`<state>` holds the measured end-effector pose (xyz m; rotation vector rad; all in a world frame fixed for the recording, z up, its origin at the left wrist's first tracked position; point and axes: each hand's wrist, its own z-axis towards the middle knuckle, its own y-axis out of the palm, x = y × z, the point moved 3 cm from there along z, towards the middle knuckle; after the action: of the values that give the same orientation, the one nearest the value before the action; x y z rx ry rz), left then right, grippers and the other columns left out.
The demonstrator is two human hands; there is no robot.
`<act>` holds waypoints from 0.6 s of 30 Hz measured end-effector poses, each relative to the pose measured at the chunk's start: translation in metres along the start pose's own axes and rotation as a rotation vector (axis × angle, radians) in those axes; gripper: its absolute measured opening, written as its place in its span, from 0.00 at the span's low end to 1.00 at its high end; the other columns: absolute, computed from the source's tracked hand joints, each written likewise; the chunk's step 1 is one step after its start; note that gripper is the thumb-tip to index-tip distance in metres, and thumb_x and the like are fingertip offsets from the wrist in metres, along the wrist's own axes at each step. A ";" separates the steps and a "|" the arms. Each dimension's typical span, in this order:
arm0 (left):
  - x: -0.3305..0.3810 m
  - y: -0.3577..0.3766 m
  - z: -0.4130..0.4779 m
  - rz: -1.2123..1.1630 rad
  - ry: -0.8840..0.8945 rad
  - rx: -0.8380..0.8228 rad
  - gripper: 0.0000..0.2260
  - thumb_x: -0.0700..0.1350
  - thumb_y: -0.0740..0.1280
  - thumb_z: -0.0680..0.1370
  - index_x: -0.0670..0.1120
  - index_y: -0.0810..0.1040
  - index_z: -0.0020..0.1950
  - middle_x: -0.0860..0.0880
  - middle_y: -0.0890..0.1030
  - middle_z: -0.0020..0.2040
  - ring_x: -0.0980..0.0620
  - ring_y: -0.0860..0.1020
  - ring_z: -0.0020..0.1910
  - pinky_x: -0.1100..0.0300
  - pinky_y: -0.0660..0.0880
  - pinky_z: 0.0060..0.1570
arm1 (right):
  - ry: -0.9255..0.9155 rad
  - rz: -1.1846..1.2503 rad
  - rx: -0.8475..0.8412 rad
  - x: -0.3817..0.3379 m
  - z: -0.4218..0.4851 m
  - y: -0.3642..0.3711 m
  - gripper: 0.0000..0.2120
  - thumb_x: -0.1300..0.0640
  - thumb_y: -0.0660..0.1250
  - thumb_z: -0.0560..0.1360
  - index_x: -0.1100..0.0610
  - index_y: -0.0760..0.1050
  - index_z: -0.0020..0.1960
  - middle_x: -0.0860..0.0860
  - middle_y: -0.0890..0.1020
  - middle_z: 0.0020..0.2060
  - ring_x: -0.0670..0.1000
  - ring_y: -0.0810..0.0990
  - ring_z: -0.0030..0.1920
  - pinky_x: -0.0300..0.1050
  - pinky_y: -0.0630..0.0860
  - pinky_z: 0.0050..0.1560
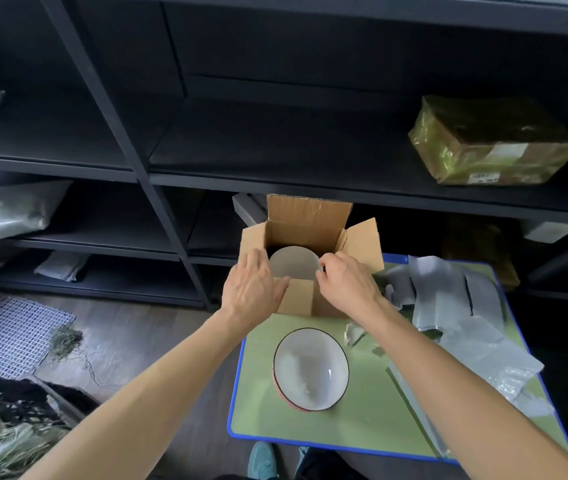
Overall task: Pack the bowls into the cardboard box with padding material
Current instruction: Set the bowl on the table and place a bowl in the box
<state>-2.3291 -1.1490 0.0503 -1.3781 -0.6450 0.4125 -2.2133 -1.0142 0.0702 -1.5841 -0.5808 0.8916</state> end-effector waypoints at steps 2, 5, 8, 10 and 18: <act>0.002 0.005 0.000 -0.024 -0.027 -0.004 0.26 0.63 0.56 0.81 0.41 0.68 0.64 0.46 0.71 0.56 0.48 0.72 0.53 0.56 0.73 0.50 | 0.042 -0.064 -0.047 0.000 0.014 0.002 0.10 0.55 0.59 0.82 0.59 0.76 0.55 0.56 0.80 0.52 0.59 0.80 0.53 0.49 0.72 0.47; 0.003 0.010 0.000 -0.035 -0.045 -0.006 0.26 0.63 0.56 0.80 0.41 0.68 0.63 0.47 0.70 0.55 0.49 0.71 0.50 0.56 0.73 0.48 | 0.116 -0.103 -0.159 0.001 0.035 0.009 0.10 0.57 0.60 0.81 0.60 0.77 0.56 0.57 0.82 0.52 0.59 0.81 0.52 0.46 0.69 0.42; 0.002 0.011 0.002 -0.024 -0.054 -0.011 0.26 0.63 0.56 0.80 0.41 0.69 0.64 0.47 0.69 0.55 0.49 0.70 0.50 0.56 0.73 0.48 | 0.133 -0.110 -0.293 -0.003 0.055 0.020 0.11 0.58 0.61 0.81 0.61 0.77 0.58 0.58 0.83 0.53 0.60 0.81 0.53 0.46 0.70 0.42; 0.003 0.011 0.003 -0.029 -0.057 -0.004 0.27 0.63 0.56 0.80 0.41 0.69 0.64 0.47 0.69 0.54 0.50 0.70 0.49 0.56 0.73 0.48 | 0.140 -0.118 -0.370 -0.005 0.065 0.028 0.11 0.58 0.61 0.81 0.62 0.77 0.60 0.59 0.82 0.55 0.60 0.81 0.55 0.46 0.71 0.43; 0.002 0.012 0.001 -0.112 -0.067 0.003 0.30 0.62 0.58 0.80 0.39 0.66 0.70 0.45 0.71 0.60 0.47 0.73 0.53 0.53 0.75 0.55 | 0.209 -0.142 -0.412 -0.001 0.080 0.049 0.27 0.63 0.62 0.79 0.68 0.57 0.74 0.64 0.78 0.63 0.61 0.78 0.63 0.50 0.75 0.57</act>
<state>-2.3276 -1.1449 0.0388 -1.3233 -0.7725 0.3707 -2.2833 -0.9779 0.0199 -1.9494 -0.7497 0.5094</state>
